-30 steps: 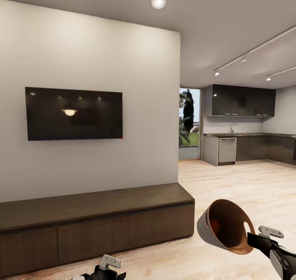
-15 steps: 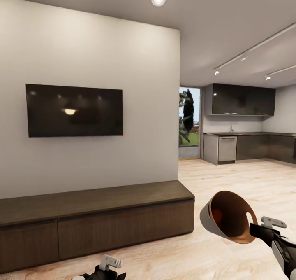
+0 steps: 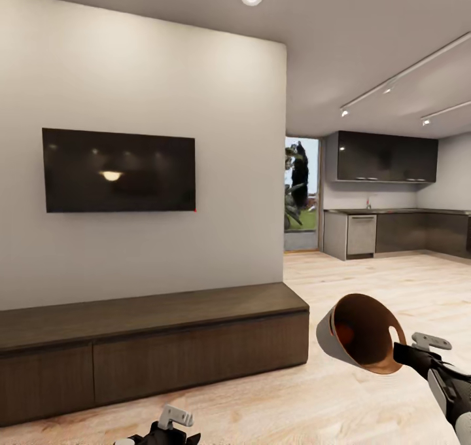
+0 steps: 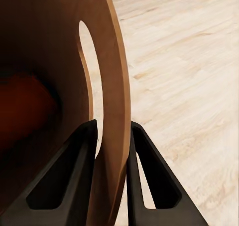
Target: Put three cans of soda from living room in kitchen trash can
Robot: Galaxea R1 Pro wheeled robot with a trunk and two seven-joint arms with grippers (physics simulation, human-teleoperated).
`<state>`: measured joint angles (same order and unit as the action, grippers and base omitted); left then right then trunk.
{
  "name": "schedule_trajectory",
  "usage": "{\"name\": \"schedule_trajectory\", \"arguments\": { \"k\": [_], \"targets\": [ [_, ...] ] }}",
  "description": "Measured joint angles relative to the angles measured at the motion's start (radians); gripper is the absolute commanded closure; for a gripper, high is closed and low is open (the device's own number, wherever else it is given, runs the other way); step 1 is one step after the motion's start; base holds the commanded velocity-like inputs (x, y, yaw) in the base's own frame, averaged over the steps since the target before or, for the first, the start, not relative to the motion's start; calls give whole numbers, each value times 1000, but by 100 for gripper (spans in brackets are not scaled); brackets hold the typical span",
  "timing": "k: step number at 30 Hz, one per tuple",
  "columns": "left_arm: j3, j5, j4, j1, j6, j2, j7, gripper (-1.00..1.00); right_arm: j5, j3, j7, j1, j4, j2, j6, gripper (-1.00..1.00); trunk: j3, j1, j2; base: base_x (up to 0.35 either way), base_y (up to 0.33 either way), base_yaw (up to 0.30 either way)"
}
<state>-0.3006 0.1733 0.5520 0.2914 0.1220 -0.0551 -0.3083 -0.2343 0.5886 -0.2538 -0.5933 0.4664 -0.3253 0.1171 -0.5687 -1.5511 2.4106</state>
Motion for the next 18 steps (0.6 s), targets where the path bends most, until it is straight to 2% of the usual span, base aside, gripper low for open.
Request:
{"name": "schedule_trajectory", "arguments": {
  "k": [3,8,13,18],
  "targets": [
    [0,-6,-1,-1,-5,1,6,-100,-7,-9,11,2,4,5,5,100,-7,-8,14,0,0,0],
    [0,-5,-1,0,-32,1,15,-100,-34,-66,66,35,11,33,1,100,-7,-8,14,0,0,0],
    [0,-4,-1,0,-60,1,15,-100,-42,-131,66,58,12,61,1,100,-7,-8,14,0,0,0],
    [0,-4,-1,0,-88,1,15,-100,-40,-133,65,58,28,89,1,100,-7,-8,14,0,0,0]
  ]
}}
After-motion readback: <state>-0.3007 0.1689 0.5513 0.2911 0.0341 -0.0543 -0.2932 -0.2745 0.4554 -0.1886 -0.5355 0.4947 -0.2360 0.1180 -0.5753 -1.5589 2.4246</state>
